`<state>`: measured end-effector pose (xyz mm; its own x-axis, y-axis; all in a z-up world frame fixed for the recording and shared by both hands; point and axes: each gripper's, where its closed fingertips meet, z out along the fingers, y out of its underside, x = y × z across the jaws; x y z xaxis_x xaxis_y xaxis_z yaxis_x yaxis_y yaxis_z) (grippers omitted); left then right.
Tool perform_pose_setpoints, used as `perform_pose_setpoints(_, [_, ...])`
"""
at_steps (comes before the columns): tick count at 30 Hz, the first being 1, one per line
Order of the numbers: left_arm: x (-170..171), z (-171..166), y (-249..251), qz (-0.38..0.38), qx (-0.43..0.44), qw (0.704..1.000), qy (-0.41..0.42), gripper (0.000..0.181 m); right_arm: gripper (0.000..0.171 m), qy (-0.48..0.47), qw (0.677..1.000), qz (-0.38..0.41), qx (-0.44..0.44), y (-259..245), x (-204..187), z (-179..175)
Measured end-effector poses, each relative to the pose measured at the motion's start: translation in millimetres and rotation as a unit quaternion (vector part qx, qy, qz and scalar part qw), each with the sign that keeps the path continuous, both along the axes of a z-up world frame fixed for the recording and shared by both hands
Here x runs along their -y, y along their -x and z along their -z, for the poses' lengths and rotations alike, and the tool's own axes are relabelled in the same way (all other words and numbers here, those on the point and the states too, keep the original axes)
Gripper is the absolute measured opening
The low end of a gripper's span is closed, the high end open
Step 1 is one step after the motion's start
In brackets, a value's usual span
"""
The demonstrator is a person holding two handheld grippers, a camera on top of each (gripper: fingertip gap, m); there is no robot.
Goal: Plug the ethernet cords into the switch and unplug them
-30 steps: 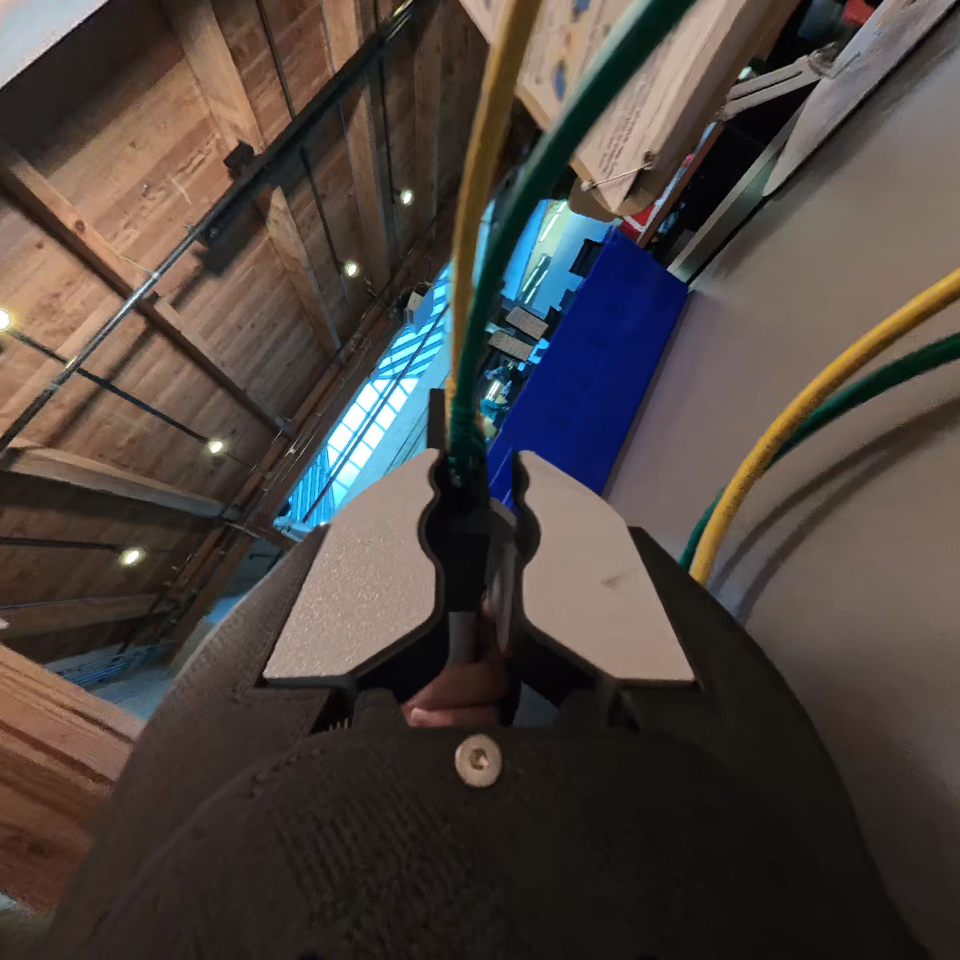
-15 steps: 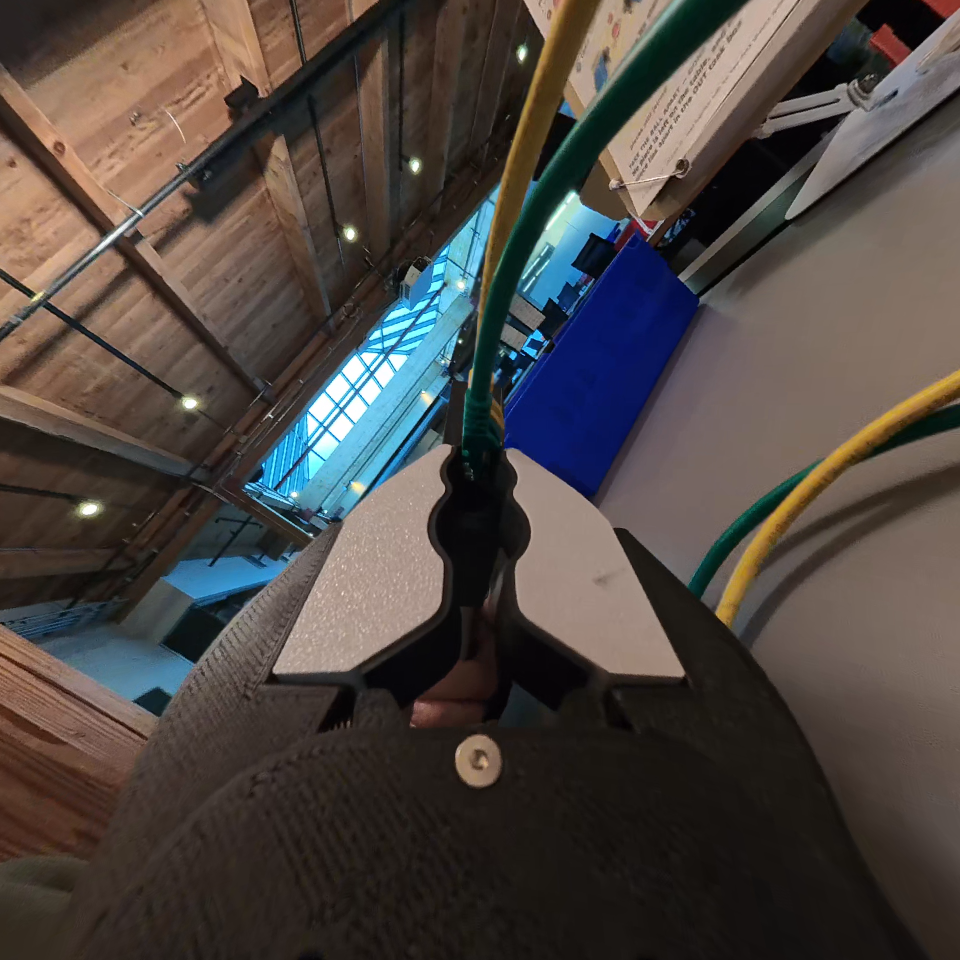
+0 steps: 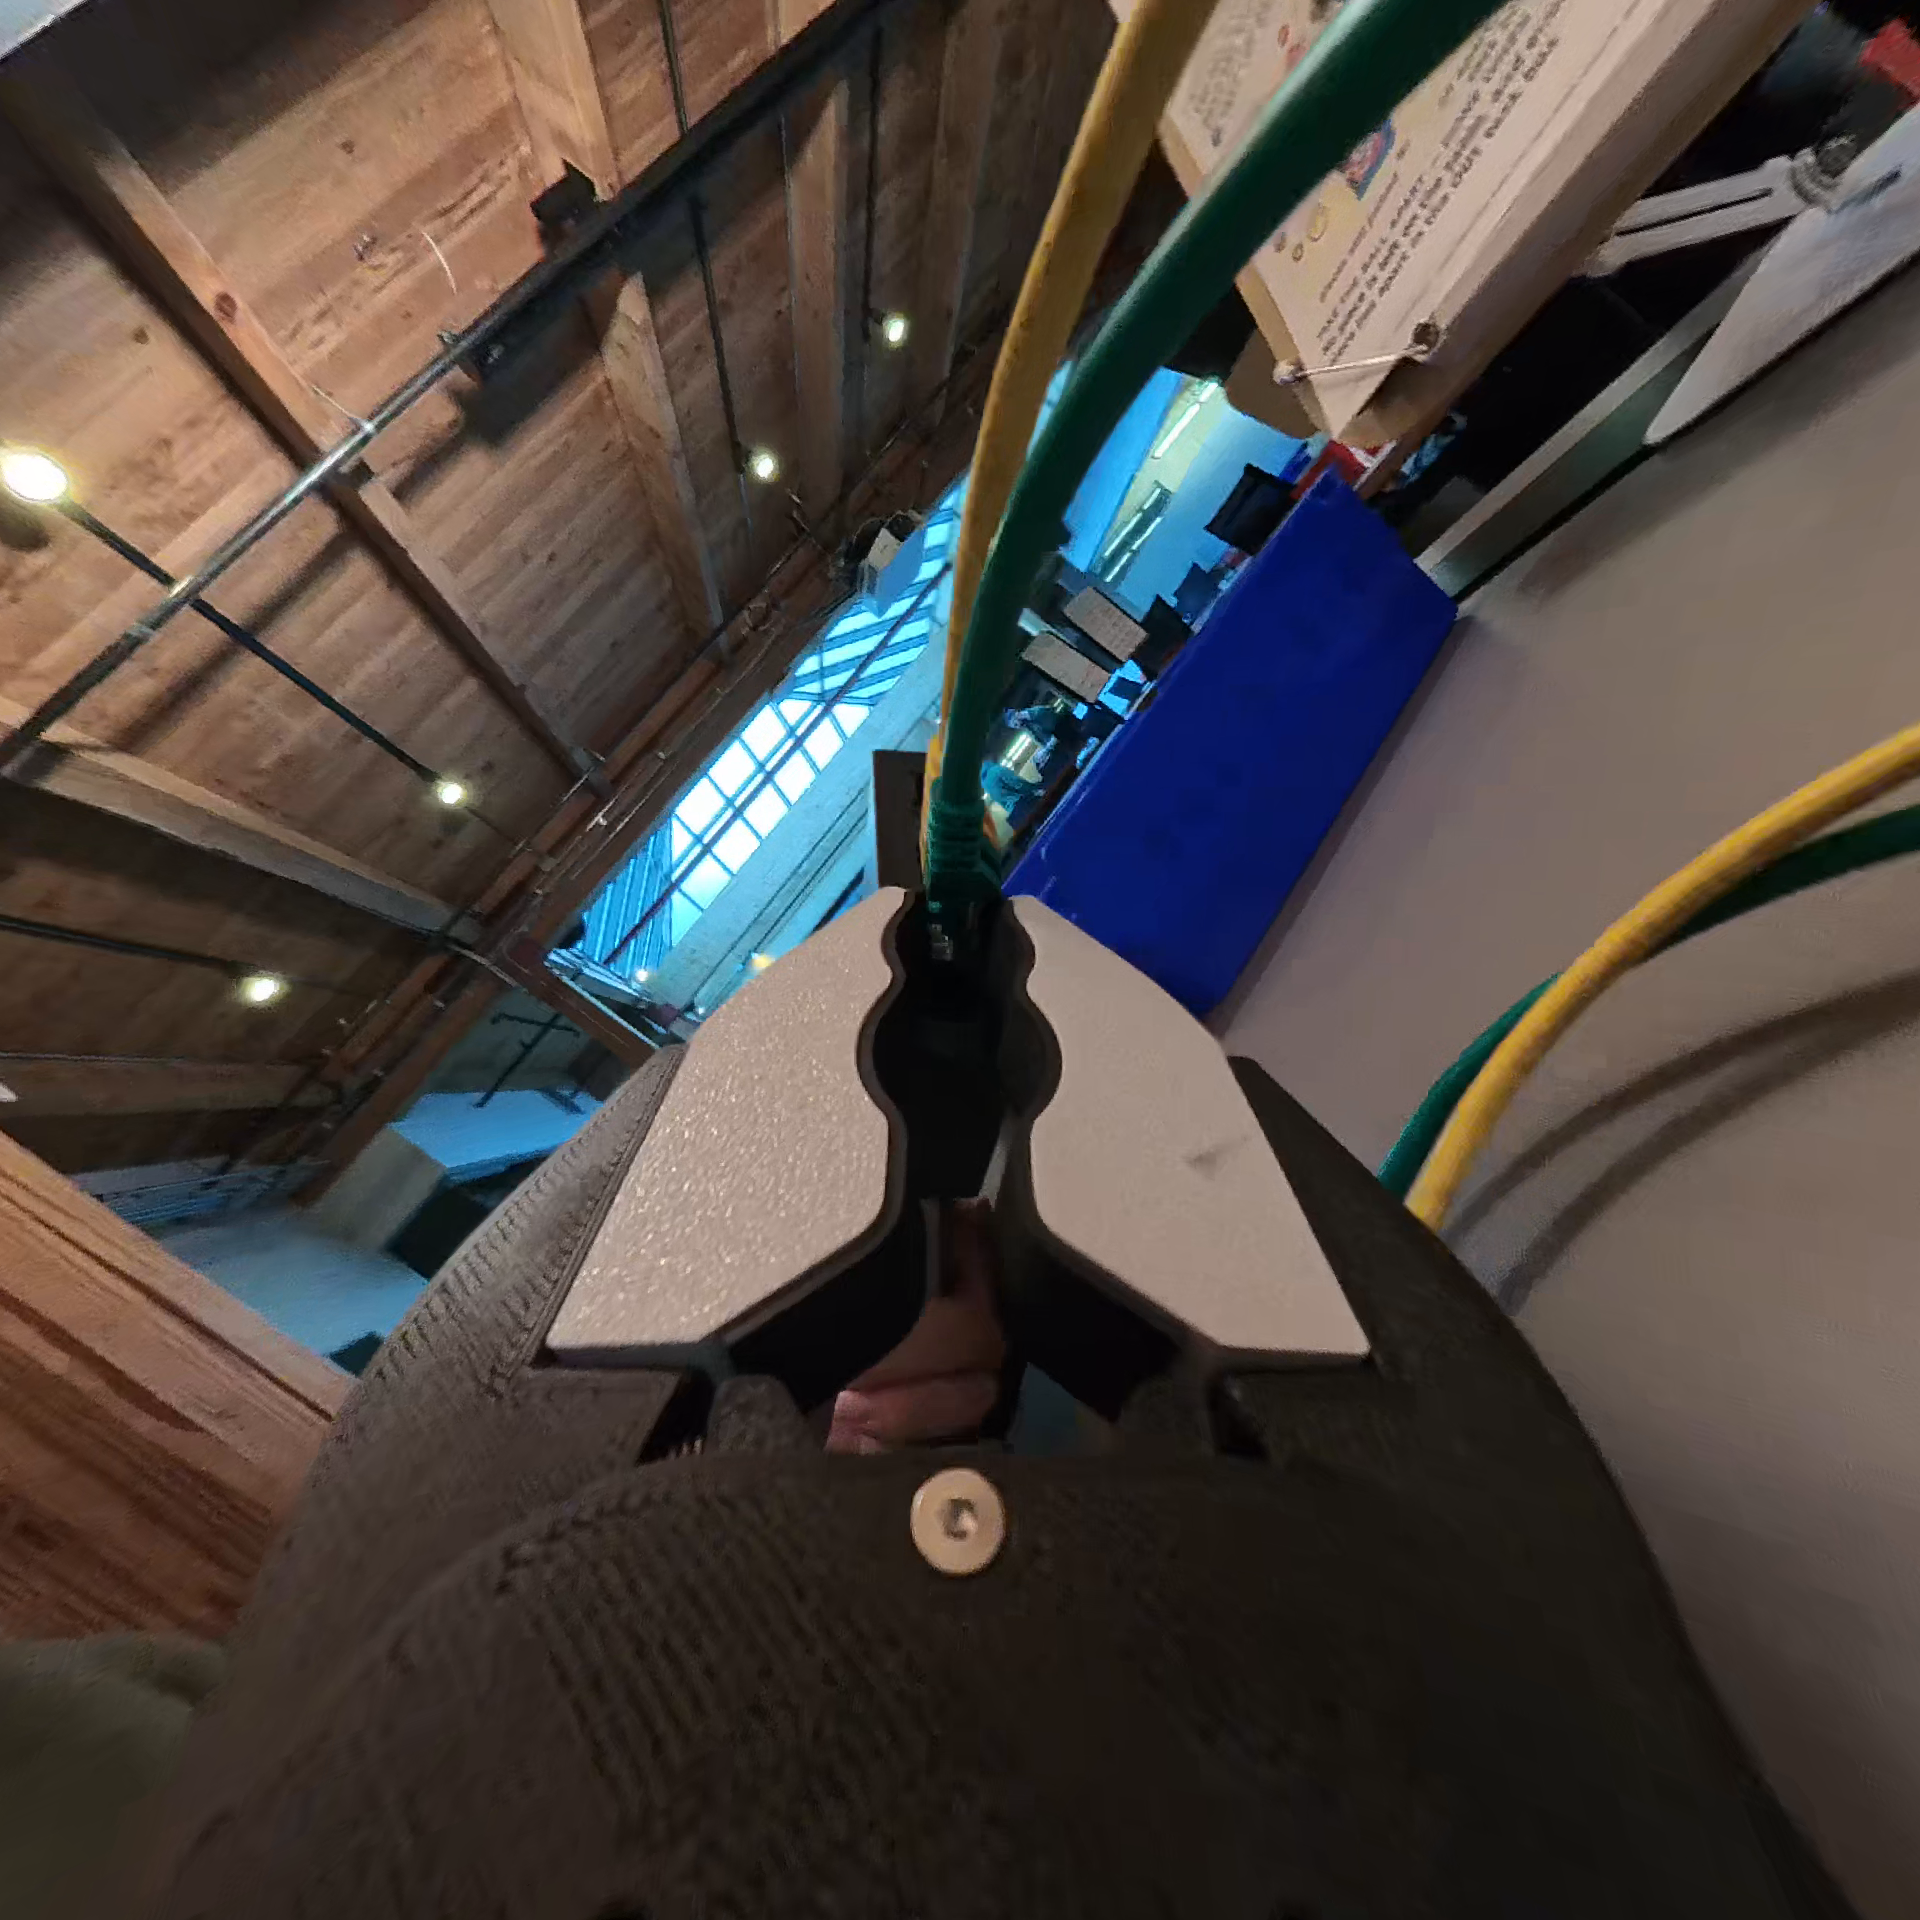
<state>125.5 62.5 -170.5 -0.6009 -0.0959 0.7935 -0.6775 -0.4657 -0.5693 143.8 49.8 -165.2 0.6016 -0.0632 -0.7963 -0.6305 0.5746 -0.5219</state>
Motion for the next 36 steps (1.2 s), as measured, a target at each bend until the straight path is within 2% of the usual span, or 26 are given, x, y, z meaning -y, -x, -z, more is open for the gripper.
perform_pose_setpoints(1, [-2.6,-1.5,-0.4,0.004,-0.017,1.000,0.014,0.027,0.013,0.009,1.000,0.010,0.011,-1.2,2.1,-2.5])
perform_pose_setpoints(2, [-12.3,-1.9,-4.4,0.001,-0.053,0.997,0.052,0.026,0.012,-0.008,0.998,0.064,0.005,-13.4,22.4,-7.7])
perform_pose_setpoints(3, [-26.0,-2.4,-10.1,0.000,-0.090,0.991,0.097,0.027,0.011,-0.033,0.996,0.086,-0.003,-24.3,46.1,-12.1])
perform_pose_setpoints(4, [-36.5,-1.1,-15.5,-0.007,-0.103,0.988,0.111,0.027,0.011,-0.014,0.995,0.097,0.000,-32.1,59.9,-8.6])
perform_pose_setpoints(6, [-36.5,-0.3,-18.6,-0.029,-0.067,0.996,0.055,0.026,0.012,0.089,0.994,0.058,0.026,-22.8,47.1,5.9])
perform_pose_setpoints(8, [-32.4,-14.4,-15.4,-0.033,-0.041,0.998,0.047,0.027,0.012,0.075,0.996,-0.007,0.042,1.0,23.4,-3.8])
perform_pose_setpoints(9, [-35.7,-18.3,-16.3,-0.051,-0.033,0.997,0.037,0.027,0.012,0.103,0.993,-0.049,0.040,12.1,10.1,0.7])
perform_pose_setpoints(11, [-50.1,-24.0,-20.0,-0.087,-0.024,0.995,0.031,0.027,0.012,0.190,0.977,-0.070,0.065,24.6,-1.2,9.6])
perform_pose_setpoints(13, [-63.7,-28.4,-23.3,-0.097,-0.024,0.994,0.044,0.027,0.013,0.252,0.955,-0.133,0.080,43.0,-9.2,15.5])
perform_pose_setpoints(16, [-79.0,-29.2,-28.3,-0.111,-0.034,0.992,0.059,0.027,0.014,0.313,0.940,-0.111,0.083,40.6,-1.2,22.1])
perform_pose_setpoints(19, [-86.9,-28.1,-30.3,-0.118,-0.034,0.991,0.049,0.027,0.016,0.352,0.926,-0.123,0.058,39.3,11.6,36.2])
perform_pose_setpoints(21, [-91.0,-30.6,-30.6,-0.125,-0.026,0.991,0.044,0.027,0.030,0.376,0.914,-0.142,0.047,44.6,21.9,41.8])
perform_pose_setpoints(24, [-94.6,-33.3,-30.3,-0.134,-0.011,0.991,0.021,0.027,0.050,0.446,0.876,-0.179,0.035,57.6,43.8,56.4])
perform_pose_setpoints(26, [-97.1,-36.1,-30.2,-0.138,-0.003,0.990,0.015,0.027,0.052,0.489,0.849,-0.199,0.037,67.6,59.2,62.3])
perform_pose_setpoints(28, [-99.7,-38.9,-29.7,-0.136,-0.001,0.990,0.019,0.027,0.057,0.533,0.824,-0.173,0.087,68.1,74.1,57.1])
perform_pose_setpoints(31, [-106.8,-40.6,-31.2,-0.145,-0.002,0.989,0.023,0.027,0.063,0.624,0.751,-0.142,0.166,64.9,96.4,61.5])
perform_pose_setpoints(33, [-111.5,-42.5,-31.7,-0.147,-0.004,0.989,0.029,0.027,0.061,0.670,0.695,-0.159,0.207,68.7,101.7,75.8])
perform_pose_setpoints(36, [-118.9,-48.6,-30.5,-0.148,-0.009,0.988,0.045,0.027,0.056,0.699,0.648,-0.182,0.242,72.8,99.2,97.6])
